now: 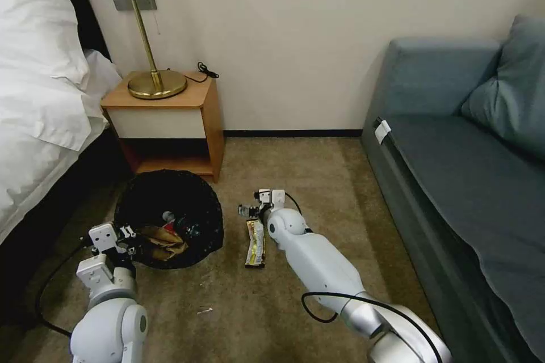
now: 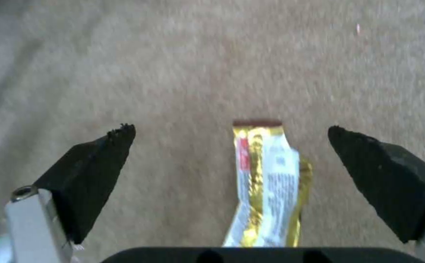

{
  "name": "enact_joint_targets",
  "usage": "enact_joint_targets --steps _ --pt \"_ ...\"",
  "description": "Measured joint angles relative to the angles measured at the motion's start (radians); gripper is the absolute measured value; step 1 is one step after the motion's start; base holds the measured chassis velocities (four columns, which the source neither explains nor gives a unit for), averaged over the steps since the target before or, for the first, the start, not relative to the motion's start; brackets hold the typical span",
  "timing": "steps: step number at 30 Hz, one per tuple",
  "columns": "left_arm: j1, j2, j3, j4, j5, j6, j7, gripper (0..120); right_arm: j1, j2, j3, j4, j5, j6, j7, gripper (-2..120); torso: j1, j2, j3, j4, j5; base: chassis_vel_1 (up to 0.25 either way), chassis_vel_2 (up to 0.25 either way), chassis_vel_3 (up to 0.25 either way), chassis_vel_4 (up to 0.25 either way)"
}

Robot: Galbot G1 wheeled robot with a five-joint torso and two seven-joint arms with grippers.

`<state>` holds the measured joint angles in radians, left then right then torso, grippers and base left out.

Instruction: Pick up the trash bin, then pick up the garbage on the floor and place it into the trash bin.

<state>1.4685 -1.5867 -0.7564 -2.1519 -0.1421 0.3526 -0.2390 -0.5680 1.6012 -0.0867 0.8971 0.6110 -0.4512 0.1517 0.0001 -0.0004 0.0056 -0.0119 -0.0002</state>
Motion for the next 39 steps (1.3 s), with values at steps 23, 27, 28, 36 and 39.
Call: enact_joint_targets --steps 23,27,28,36,39 --pt "-0.007 -0.008 0.004 0.014 0.015 -0.007 0.005 3 -0.069 -0.018 0.030 0.034 -0.043 -0.098 -0.102 100 0.000 0.000 0.000 -0.0001 0.0000 0.000 0.000 0.000 0.000" --pt "-0.008 -0.014 0.008 0.017 0.019 -0.007 0.006 3 -0.083 -0.020 0.033 0.030 -0.053 -0.098 -0.113 100 0.000 0.000 0.000 -0.0002 0.0000 0.000 0.000 0.000 0.000" --pt "-0.007 -0.014 0.009 0.018 0.021 -0.008 0.007 3 -0.086 -0.019 0.035 0.027 -0.058 -0.097 -0.117 100 0.000 0.000 0.000 -0.0002 0.0000 0.000 0.000 0.000 0.000" --pt "-0.005 -0.017 0.012 0.016 0.025 -0.010 0.008 3 -0.098 -0.008 0.038 0.008 -0.083 -0.081 -0.136 100 0.000 0.000 0.000 -0.0001 0.0000 0.000 0.000 0.000 0.000" --pt "-0.002 -0.018 0.012 0.013 0.026 -0.011 0.008 3 -0.100 -0.002 0.037 -0.008 -0.095 -0.070 -0.144 100 0.000 0.000 0.000 -0.0001 0.0000 0.000 0.000 0.000 0.000"
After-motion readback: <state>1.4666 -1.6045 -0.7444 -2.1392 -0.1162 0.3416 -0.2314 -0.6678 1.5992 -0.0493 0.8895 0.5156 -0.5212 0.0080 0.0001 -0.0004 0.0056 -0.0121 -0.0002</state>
